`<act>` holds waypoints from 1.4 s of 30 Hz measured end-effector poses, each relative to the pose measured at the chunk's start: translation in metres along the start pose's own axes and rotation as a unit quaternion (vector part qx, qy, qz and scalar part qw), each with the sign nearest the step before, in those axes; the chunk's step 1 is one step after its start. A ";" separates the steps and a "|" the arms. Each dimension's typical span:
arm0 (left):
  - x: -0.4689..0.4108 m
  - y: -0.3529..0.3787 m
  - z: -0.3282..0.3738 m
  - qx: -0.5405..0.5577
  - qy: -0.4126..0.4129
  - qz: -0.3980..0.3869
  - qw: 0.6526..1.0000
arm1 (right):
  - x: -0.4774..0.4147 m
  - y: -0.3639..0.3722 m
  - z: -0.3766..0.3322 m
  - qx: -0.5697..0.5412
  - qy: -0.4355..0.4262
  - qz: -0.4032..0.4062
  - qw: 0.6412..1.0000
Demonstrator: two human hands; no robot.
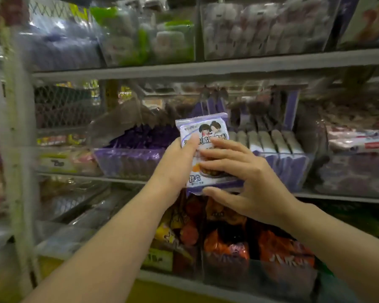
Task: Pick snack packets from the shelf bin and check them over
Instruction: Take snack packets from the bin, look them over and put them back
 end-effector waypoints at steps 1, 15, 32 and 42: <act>0.006 -0.014 -0.003 -0.036 0.034 0.026 0.998 | 0.006 0.011 -0.001 -0.017 0.010 0.011 1.000; 0.066 -0.076 -0.113 -0.081 0.077 0.068 0.991 | 0.092 0.157 0.063 -0.411 0.487 0.165 0.752; 0.064 -0.098 -0.149 0.046 -0.098 0.079 0.991 | 0.116 0.180 0.061 -0.526 0.541 0.127 0.644; 0.064 -0.108 -0.147 0.096 -0.103 0.103 0.985 | 0.114 0.191 0.054 -0.565 0.557 0.093 0.602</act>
Point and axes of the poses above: each hand's wrist, its own x-axis away from the middle knuckle, its own y-axis out of the palm, z = x × y, the point moved 10 cm from there along -x, towards the middle knuckle, and after that the axes turned 7 degrees about z, right-handed, at the moved point
